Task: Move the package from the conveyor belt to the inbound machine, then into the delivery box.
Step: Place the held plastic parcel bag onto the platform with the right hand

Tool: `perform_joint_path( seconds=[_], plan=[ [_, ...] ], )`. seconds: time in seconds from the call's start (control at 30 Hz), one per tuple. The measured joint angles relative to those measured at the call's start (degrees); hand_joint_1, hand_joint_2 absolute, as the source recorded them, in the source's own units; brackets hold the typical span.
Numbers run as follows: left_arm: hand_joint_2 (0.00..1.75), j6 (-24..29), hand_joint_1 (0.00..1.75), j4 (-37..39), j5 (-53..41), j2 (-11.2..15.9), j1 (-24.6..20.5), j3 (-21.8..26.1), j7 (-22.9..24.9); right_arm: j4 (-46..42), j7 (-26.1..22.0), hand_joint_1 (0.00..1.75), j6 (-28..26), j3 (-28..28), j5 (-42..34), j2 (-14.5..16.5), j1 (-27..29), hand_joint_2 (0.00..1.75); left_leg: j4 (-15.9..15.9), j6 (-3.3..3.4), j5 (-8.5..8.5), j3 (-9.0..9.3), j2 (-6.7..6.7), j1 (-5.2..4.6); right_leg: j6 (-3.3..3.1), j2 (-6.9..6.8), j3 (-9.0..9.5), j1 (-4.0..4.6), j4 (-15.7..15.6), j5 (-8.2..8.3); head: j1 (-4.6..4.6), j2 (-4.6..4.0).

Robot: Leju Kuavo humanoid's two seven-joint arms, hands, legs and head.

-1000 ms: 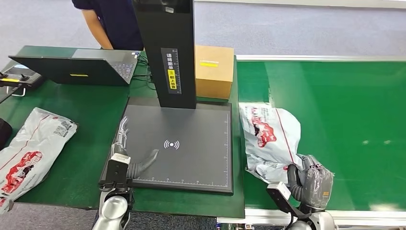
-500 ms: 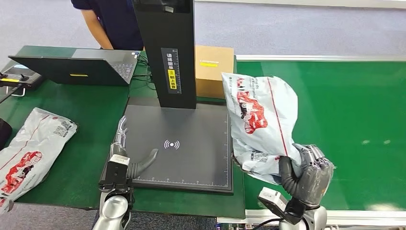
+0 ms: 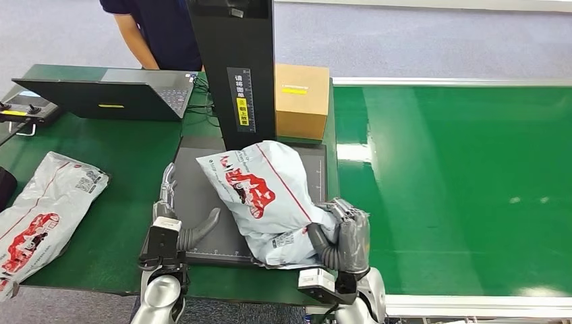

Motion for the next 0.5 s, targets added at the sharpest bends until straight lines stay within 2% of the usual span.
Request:
perform_joint_path(
  seconds=[0.13, 0.17, 0.3, 0.37, 0.5],
  plan=[
    [1.75, 1.52, 0.0, -0.1, 0.6, 0.34, 0.84, -0.36, 0.01, 7.16, -0.81, 1.46, 4.6, 4.32, -6.3, -1.11, -4.27, 1.75, 0.0, 0.0, 0.0, -0.01, 0.0, 0.0, 0.0, 0.0, 0.0, 0.0, 0.0, 0.0, 0.0, 0.0],
    [1.75, 1.9, 0.0, -0.22, 0.65, 0.45, 1.16, -0.48, -0.02, 9.15, -1.11, 1.37, 5.85, 5.02, -7.44, -1.25, -5.36, 1.75, 0.0, 0.0, 0.0, -0.01, 0.0, 0.0, 0.0, 0.0, -0.01, 0.01, 0.0, 0.0, -0.01, 0.0],
    [1.75, 3.05, 0.0, -0.81, 0.48, 0.88, 2.18, -1.1, -0.13, 18.13, -2.01, 0.08, 9.3, 6.48, -10.24, -1.52, -9.83, 1.75, 0.0, 0.0, 0.0, -0.02, -0.02, 0.0, 0.0, -0.02, -0.01, 0.01, 0.0, 0.0, 0.0, 0.0],
    [1.75, 3.54, 0.0, -1.03, 0.09, 1.08, 2.35, -1.32, 0.1, 22.59, -0.35, 0.0, 10.93, 6.61, -9.97, -1.58, -11.96, 1.75, 0.0, 0.0, 0.0, -0.01, -0.01, 0.0, 0.0, -0.02, -0.01, 0.01, 0.0, 0.0, 0.01, 0.0],
    [1.75, 4.42, 0.0, -1.81, -0.84, 1.45, 2.76, -1.68, 1.0, 31.71, 5.93, 0.0, 12.34, 6.61, -5.86, -1.61, -15.9, 1.75, 0.01, -0.01, 0.01, 0.02, -0.02, 0.0, 0.0, -0.02, 0.01, 0.01, 0.0, 0.01, 0.0, 0.0]
  ],
)
